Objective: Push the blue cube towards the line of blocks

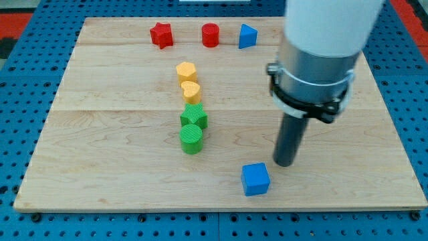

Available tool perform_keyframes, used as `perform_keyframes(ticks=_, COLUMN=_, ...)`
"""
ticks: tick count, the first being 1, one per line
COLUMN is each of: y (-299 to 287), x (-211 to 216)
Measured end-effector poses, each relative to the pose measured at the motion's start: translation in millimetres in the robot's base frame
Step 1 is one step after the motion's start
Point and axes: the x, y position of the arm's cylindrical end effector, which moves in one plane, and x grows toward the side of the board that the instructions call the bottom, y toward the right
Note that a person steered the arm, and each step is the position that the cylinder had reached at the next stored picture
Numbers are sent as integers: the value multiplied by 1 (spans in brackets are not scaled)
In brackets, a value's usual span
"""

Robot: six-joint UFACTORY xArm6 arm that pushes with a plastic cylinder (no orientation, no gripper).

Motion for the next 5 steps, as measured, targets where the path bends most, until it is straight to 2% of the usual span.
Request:
perform_keyframes(ticks=1, y=-7, x=52)
perform_keyframes(ticks=3, y=-87, x=35)
perform_keyframes(ticks=4, y=-48, x=15)
perform_keyframes(ticks=5, y=-55, x=-6)
